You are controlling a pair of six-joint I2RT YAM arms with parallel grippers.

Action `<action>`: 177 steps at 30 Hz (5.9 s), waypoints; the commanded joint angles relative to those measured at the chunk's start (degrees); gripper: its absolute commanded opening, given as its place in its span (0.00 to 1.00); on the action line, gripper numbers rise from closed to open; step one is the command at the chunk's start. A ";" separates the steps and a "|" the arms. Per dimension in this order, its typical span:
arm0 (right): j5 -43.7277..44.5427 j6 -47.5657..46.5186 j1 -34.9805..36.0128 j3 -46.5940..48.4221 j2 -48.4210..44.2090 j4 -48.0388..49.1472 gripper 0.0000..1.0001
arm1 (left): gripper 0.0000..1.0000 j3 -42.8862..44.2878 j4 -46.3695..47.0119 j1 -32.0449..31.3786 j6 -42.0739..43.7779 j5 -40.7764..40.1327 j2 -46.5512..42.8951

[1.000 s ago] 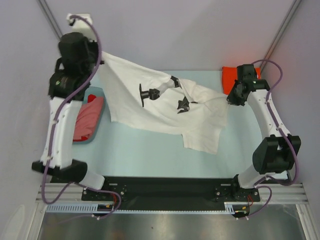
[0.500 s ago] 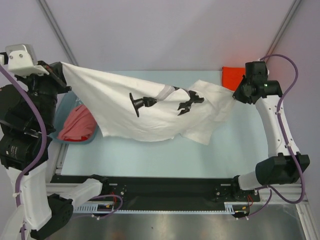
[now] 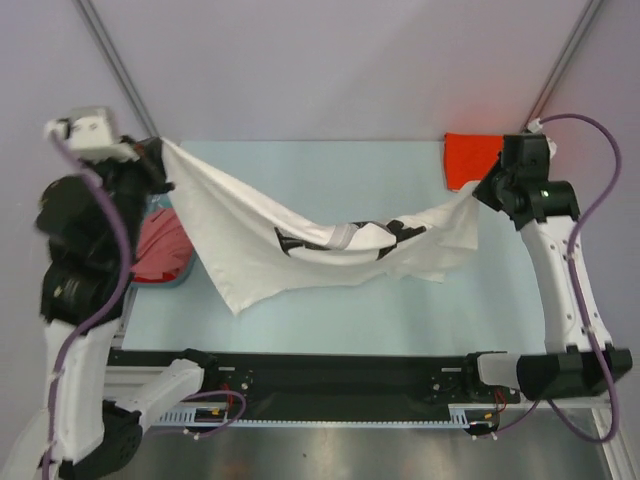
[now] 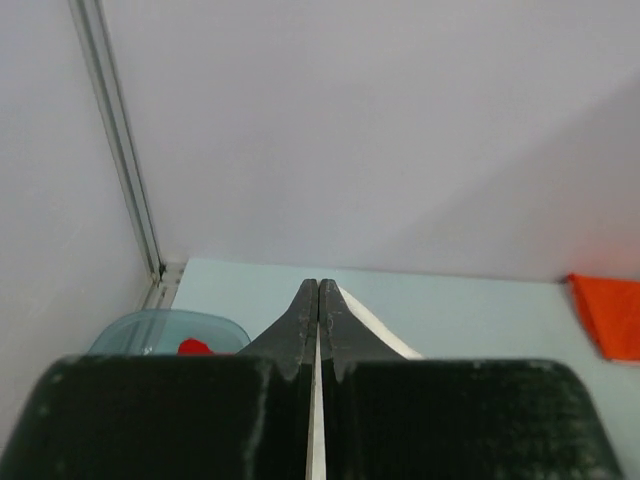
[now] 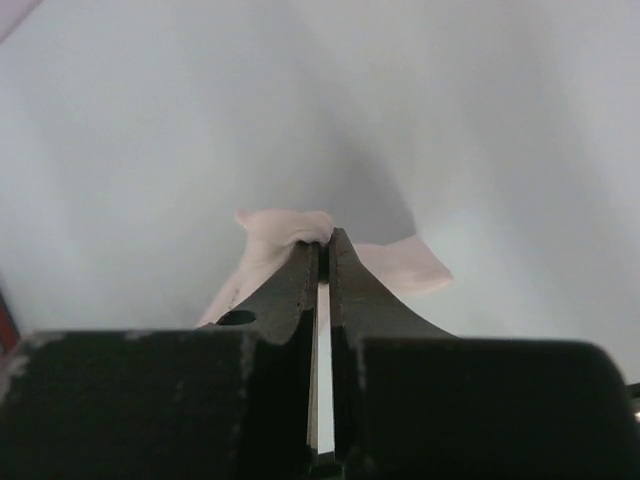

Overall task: Fold and stack the t-shirts
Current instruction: Flatten the tshirt out

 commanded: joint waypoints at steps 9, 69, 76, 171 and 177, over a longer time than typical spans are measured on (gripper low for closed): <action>1.92 -2.37 -3.07 6.84 28.24 13.69 0.00 | 0.00 1.77 7.53 2.57 7.24 3.63 40.54; -10.38 -2.12 15.39 -23.38 -7.59 -0.55 0.64 | 0.51 -78.28 5.94 -3.49 -75.99 14.36 -6.25; -10.82 -2.20 15.04 -23.21 -6.98 0.07 0.64 | 0.50 -79.86 11.21 -1.73 -75.20 16.29 -1.59; -14.52 6.85 -9.75 -39.91 16.23 26.16 0.48 | 0.00 -55.25 8.49 9.78 -42.77 29.47 20.91; -13.64 7.99 -10.36 -39.56 18.33 27.84 0.46 | 0.00 -54.99 8.49 10.05 -41.89 30.00 21.35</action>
